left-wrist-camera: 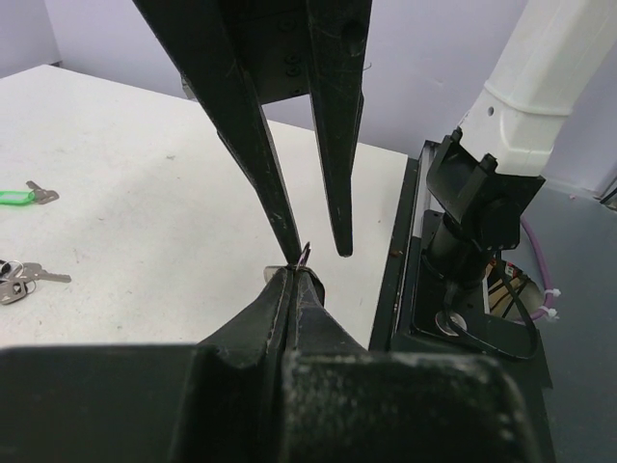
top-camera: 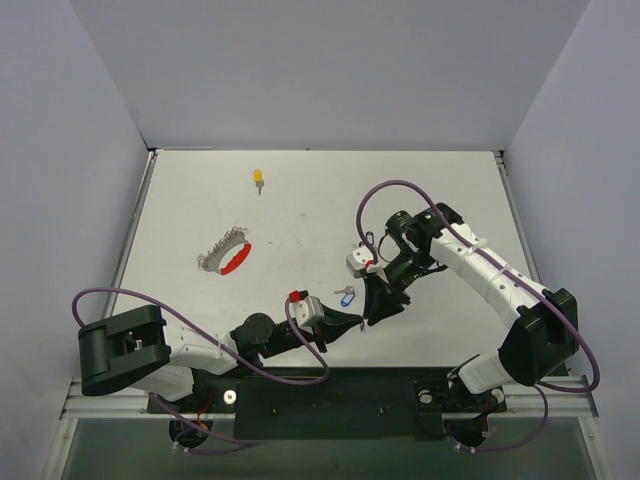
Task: Put the keys on the keyring
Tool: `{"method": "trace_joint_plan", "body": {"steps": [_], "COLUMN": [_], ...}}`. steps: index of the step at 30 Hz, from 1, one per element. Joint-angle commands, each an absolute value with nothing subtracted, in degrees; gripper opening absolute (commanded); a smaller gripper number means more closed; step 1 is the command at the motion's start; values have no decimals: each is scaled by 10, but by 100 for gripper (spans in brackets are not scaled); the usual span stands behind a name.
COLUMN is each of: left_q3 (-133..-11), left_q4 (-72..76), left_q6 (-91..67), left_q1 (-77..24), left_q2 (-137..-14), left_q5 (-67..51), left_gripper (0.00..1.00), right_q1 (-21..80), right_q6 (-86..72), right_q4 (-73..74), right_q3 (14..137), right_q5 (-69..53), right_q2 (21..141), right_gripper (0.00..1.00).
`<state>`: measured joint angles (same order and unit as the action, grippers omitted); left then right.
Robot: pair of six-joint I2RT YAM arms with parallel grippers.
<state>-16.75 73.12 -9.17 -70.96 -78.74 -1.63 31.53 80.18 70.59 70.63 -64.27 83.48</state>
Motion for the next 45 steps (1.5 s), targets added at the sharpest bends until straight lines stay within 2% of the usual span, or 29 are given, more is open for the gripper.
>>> {"method": "trace_joint_plan", "body": {"steps": [1,6,16,23,24,25,27,31,33,37,41,45], "left_q3": [-172,-173,-178,-178,-177,-175,-170,-163,-170,-178,-206,-243], "left_q4": [764,756,753,751,749,747,733,648,543,471,425,435], "left_q6": [-115,-122,-127,-142,-148,-150,-163,-171,-186,-224,-287,-290], "left_q1": [-709,-709,-709,-709,-708,-708,-708,-706,-698,-650,-595,-589], "left_q2": [-772,-766,-767,-767,-766,-761,-744,-674,-636,-595,-609,-656], "left_q5": [15,18,11,6,8,9,23,62,79,41,-52,-92], "left_gripper": [0,0,0,0,4,16,29,48,55,64,66,68], "right_q1": [313,313,309,308,308,309,311,315,317,323,325,326], "right_q6": [761,742,719,679,673,660,643,620,618,620,618,617], "right_q4": [701,688,671,660,657,656,652,651,652,652,653,655], "right_q3": [712,712,712,722,724,729,734,741,743,743,744,746], "right_q5": [-653,-651,-651,-641,-633,-626,-600,-540,-513,-499,-497,-500], "right_q2": [836,835,834,836,839,839,841,849,849,851,853,853], "right_gripper": [19,17,0,0,0,0,0,0,0,0,0,0]}}
